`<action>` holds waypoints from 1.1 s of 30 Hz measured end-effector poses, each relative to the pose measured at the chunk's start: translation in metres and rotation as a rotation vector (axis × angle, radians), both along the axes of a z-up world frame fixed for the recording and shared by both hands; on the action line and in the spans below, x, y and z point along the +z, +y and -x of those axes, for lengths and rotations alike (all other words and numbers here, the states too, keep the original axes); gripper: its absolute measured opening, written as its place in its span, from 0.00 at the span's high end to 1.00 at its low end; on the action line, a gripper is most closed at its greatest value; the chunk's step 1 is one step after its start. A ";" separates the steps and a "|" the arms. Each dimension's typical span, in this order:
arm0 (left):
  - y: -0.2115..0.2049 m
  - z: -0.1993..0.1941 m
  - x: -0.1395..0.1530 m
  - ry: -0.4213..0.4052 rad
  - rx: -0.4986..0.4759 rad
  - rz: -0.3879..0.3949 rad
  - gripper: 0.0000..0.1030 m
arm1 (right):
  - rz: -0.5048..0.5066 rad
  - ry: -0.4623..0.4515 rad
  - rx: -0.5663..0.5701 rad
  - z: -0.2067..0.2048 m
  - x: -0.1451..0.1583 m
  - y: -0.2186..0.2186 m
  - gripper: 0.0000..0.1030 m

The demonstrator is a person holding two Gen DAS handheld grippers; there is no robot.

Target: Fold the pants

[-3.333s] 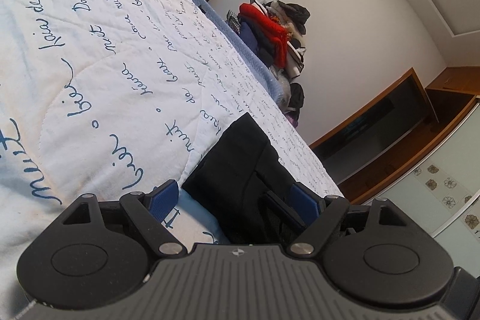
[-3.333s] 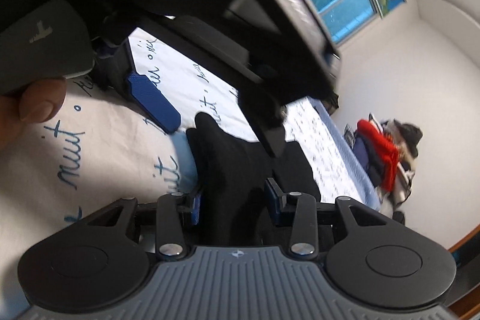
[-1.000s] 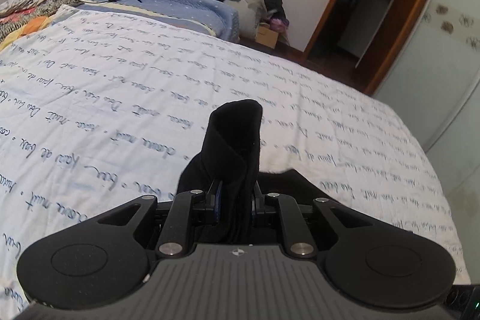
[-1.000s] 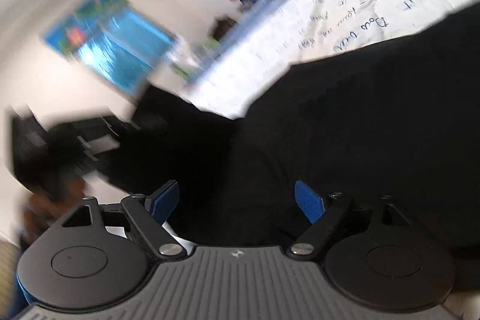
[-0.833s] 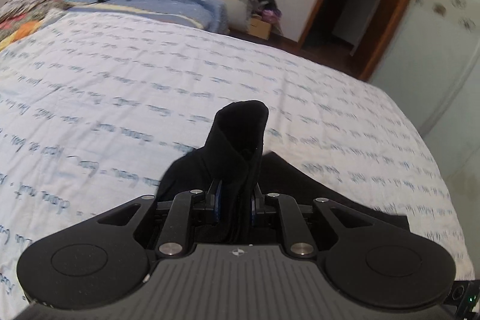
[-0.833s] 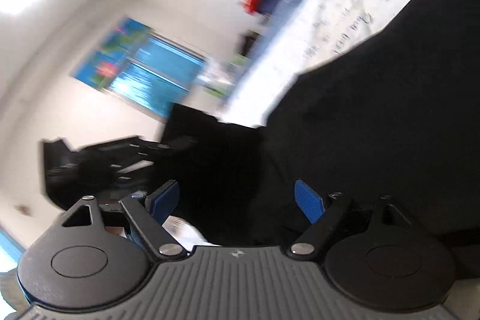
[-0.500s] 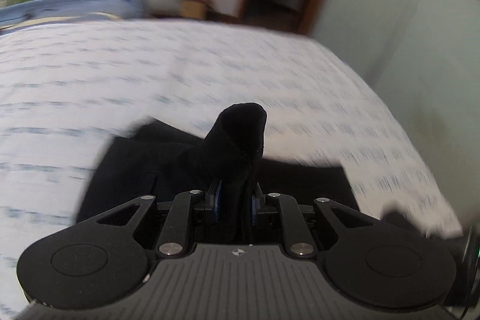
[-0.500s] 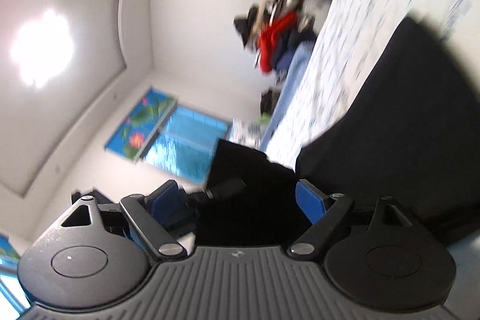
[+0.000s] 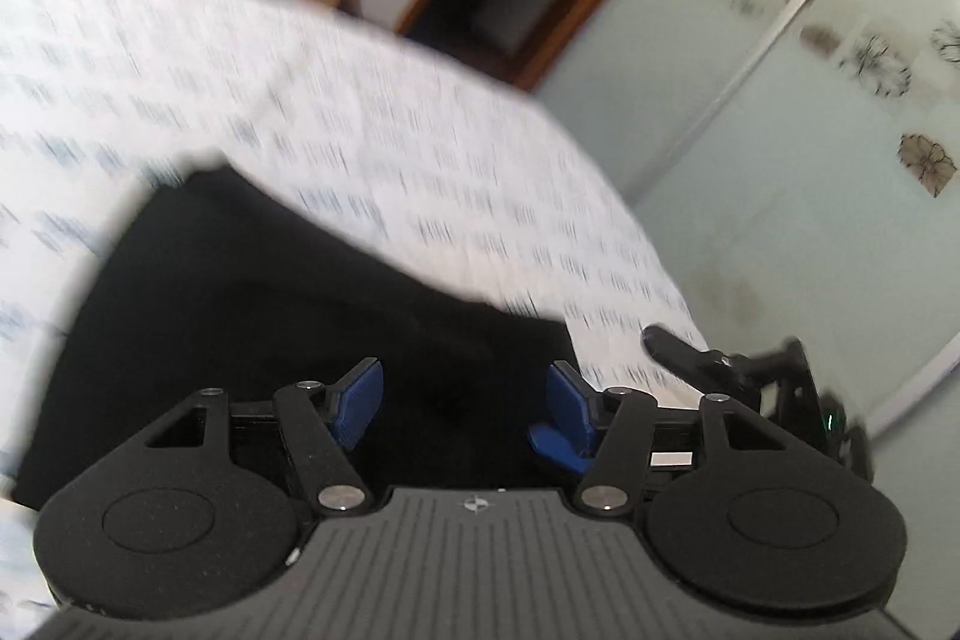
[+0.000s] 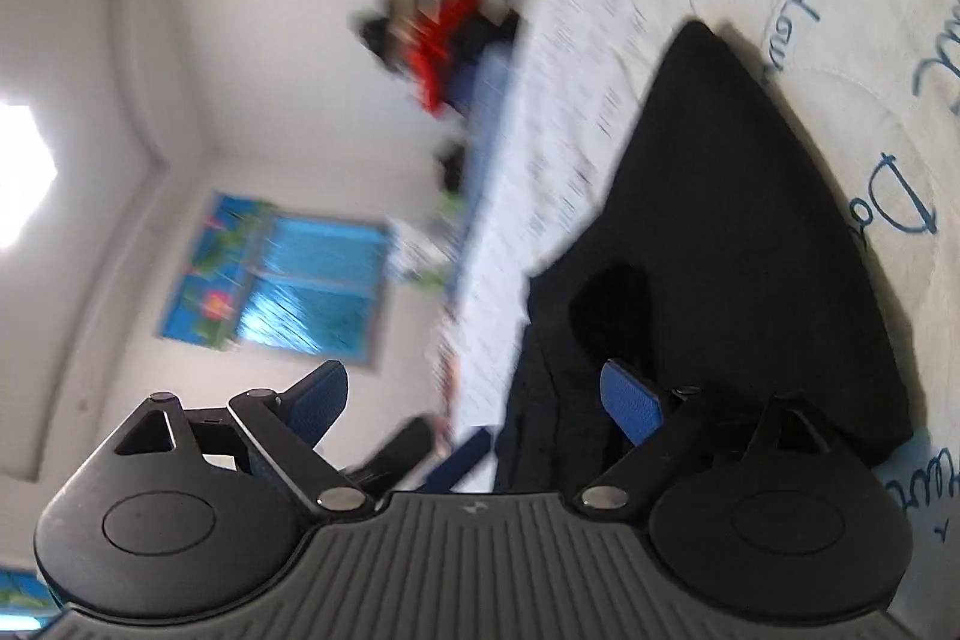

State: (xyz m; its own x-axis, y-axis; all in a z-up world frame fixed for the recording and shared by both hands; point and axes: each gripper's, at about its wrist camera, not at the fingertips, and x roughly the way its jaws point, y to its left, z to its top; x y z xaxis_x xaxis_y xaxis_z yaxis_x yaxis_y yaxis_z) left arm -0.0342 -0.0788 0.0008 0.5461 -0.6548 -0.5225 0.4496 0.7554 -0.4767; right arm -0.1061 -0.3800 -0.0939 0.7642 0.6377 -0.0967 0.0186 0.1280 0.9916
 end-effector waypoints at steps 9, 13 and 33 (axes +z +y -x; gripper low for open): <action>0.074 0.016 -0.013 -0.144 0.332 0.067 0.32 | 0.270 0.227 0.239 -0.051 0.017 0.043 0.00; 0.097 0.007 -0.024 -0.098 0.442 0.102 0.30 | 0.306 0.205 0.295 -0.058 0.025 0.067 0.00; 0.141 0.034 0.017 -0.168 0.525 0.273 0.10 | 0.623 -0.063 0.252 -0.044 0.090 0.037 0.86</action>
